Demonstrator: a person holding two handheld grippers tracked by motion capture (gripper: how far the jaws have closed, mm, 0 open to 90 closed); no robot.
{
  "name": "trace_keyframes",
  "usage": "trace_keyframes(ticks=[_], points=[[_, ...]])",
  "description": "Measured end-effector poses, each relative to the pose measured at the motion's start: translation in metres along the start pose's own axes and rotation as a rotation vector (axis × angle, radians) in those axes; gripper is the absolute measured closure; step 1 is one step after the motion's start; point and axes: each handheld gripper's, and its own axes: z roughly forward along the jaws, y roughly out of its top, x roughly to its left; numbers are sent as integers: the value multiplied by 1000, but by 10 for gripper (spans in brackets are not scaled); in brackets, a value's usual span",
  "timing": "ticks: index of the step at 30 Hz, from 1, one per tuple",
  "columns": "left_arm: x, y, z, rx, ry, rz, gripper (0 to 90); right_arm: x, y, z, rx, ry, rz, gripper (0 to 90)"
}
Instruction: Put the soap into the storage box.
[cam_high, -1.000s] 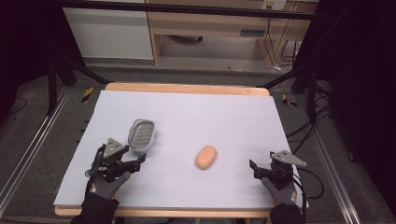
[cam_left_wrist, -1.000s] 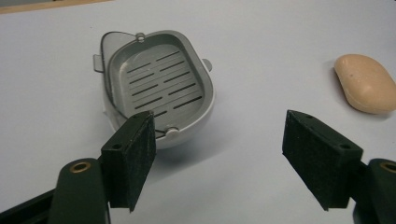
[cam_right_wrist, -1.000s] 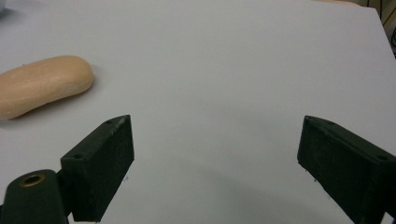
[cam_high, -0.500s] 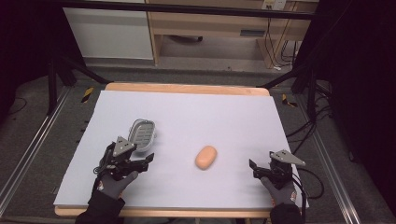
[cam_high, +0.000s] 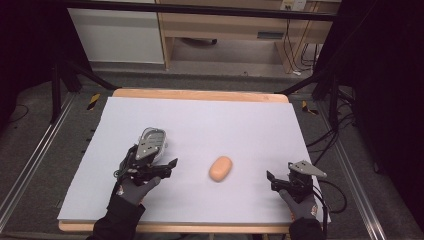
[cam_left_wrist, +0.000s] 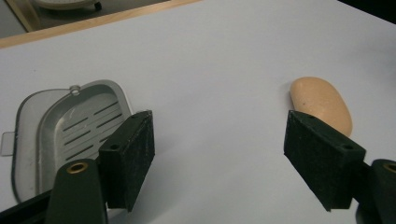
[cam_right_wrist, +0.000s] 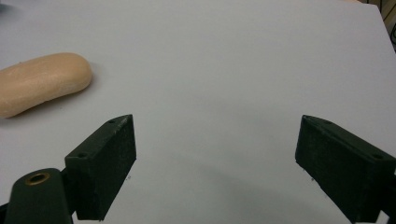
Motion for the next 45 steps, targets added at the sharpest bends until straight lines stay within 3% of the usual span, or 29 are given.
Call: trace_keyframes(ticks=[8, 24, 45], points=[[-11, 8, 11, 0, -21, 13, 240, 0, 0, 1, 4, 2, -1, 124], [-49, 27, 38, 43, -69, 102, 237, -1, 0, 0, 0, -4, -4, 123], [-79, 34, 71, 84, -114, 130, 243, -1, 0, -1, 2, -6, 6, 147]])
